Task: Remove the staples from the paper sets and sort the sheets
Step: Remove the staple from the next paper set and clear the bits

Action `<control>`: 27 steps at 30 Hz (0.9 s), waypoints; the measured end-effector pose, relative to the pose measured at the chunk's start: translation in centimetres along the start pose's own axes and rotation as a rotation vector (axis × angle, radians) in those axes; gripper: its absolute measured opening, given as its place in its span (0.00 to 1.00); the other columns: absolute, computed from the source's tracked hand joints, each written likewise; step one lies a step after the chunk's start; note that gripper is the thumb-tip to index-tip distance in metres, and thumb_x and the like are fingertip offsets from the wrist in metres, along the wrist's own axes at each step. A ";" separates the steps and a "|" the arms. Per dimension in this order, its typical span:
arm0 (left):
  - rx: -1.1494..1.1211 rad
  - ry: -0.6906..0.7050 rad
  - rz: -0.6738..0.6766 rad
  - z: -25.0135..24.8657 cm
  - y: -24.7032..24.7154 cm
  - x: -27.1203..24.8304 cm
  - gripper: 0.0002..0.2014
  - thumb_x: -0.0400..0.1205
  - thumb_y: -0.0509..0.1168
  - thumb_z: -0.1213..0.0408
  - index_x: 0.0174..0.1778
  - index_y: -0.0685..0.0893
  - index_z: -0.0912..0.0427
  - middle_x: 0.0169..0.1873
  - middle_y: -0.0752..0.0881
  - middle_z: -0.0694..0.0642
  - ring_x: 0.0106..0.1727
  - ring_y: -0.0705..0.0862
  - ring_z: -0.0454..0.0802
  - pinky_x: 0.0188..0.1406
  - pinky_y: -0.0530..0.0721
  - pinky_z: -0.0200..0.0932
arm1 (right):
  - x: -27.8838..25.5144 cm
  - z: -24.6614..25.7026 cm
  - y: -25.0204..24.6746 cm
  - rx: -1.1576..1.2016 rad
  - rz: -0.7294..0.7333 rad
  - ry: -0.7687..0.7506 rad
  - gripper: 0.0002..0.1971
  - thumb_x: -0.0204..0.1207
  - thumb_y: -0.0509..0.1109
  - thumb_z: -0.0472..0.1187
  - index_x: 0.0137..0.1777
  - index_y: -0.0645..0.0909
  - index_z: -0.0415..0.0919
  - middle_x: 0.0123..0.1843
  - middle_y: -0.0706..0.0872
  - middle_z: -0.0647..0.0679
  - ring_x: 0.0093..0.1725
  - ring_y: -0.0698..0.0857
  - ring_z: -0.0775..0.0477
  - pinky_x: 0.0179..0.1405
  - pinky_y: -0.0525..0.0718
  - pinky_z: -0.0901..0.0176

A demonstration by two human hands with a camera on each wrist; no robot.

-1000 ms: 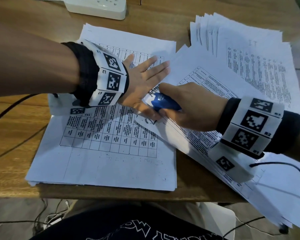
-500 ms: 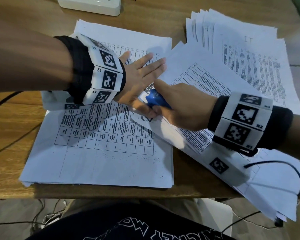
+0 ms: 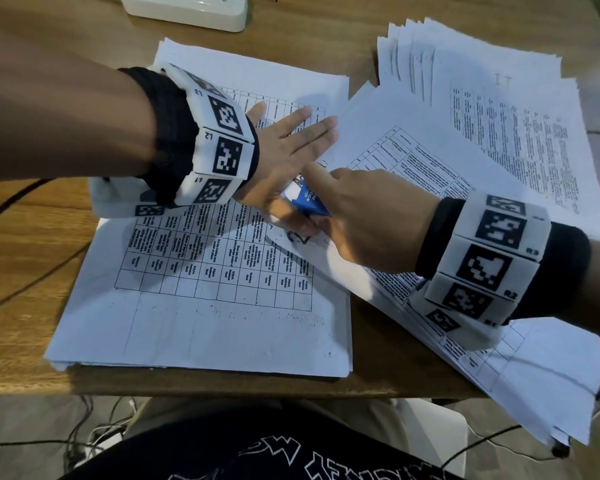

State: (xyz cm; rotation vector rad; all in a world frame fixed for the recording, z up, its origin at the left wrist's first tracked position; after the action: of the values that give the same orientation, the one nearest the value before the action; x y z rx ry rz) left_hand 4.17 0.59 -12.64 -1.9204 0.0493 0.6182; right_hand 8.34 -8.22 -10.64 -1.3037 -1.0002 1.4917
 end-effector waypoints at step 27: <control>0.376 0.011 0.030 0.5 0.8 0.9 0.68 0.43 0.29 0.17 0.77 0.24 0.54 0.78 0.25 0.48 0.80 0.30 0.53 0.75 0.43 0.72 | 0.1 -1.4 -0.3 0.321 0.048 0.125 0.18 0.79 0.63 0.48 0.33 0.56 0.53 0.30 0.68 0.58 0.29 0.67 0.60 0.26 0.61 0.68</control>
State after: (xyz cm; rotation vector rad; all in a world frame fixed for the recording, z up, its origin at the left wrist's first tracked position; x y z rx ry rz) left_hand 4.54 0.90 -13.82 -1.5617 0.1890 0.5733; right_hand 9.79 -8.03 -10.52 -1.1780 -0.6226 1.5140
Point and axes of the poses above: each hand's wrist, its own x-axis towards the middle knuckle, its own y-axis out of the palm, z = x × y, the point moved 6 cm from there along x, towards the middle knuckle
